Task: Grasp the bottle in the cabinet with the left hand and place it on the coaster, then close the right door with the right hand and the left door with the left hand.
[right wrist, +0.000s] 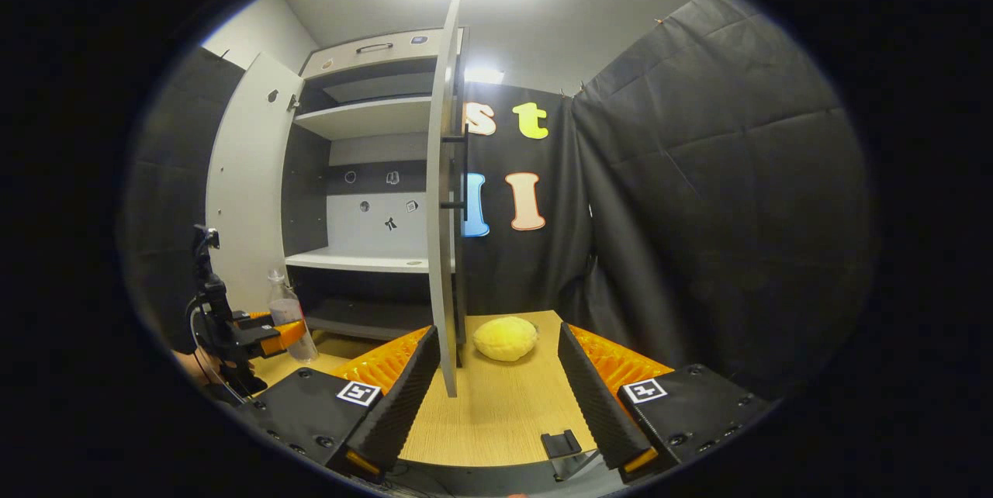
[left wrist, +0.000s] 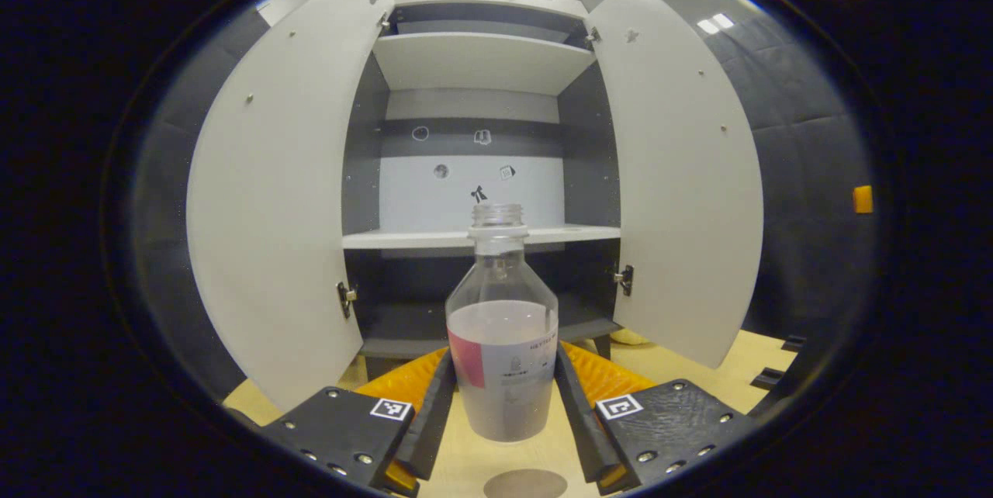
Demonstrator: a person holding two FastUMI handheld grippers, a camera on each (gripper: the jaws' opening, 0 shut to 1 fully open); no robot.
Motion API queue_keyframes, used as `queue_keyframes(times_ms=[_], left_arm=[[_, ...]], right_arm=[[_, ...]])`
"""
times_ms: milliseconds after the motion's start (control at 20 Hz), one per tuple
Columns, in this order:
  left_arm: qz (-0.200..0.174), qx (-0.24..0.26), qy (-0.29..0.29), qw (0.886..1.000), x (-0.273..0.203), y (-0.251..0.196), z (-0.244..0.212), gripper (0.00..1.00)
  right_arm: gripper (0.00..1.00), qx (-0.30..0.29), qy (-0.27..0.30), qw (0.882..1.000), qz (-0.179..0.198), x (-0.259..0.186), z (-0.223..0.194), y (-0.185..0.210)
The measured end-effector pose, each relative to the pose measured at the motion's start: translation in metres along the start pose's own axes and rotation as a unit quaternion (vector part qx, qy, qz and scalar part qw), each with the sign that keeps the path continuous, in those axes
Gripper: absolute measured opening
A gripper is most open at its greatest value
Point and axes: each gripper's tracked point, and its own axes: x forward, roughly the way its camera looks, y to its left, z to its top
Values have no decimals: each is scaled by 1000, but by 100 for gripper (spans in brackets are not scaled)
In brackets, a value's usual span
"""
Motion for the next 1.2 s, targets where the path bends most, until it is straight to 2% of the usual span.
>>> queue_keyframes(times_ms=[50, 100, 150, 200, 250, 350, 400, 600, 650, 700, 1200], left_arm=[[0, -3, 7, 1000, -3, -1, -11, 71], [0, -6, 12, 1000, -6, -2, -21, 71], [-2, -7, 14, 1000, -8, -3, -30, 71], [-5, -6, 17, 1000, -12, -6, -41, 71], [-7, -6, 25, 1000, -14, -9, -53, 71], [-8, -11, 43, 999, -19, -12, -80, 71], [-6, -13, 49, 999, -21, -13, -91, 71], [-1, -10, 75, 997, -28, -16, -134, 71], [1, -8, 79, 997, -29, -16, -141, 71], [3, -9, 80, 997, -29, -17, -146, 71], [24, -16, 86, 996, -39, -17, -153, 72]], right_arm=[[97, -2, 2, 1000, 3, 1, -1, 2], [92, -5, 4, 1000, 6, 2, -2, 4], [97, -8, 6, 1000, 8, 4, -2, 6], [98, -11, 9, 1000, 15, 5, -3, 9], [93, -12, 13, 1000, 21, 6, -4, 14], [93, -17, 22, 999, 31, 10, -7, 19], [98, -17, 23, 999, 35, 11, -7, 22], [98, -35, 25, 998, 50, 14, -9, 31], [93, -43, 30, 997, 53, 14, -12, 33], [98, -49, 34, 997, 55, 15, -14, 34], [98, -46, 41, 996, 65, 22, -17, 45]])
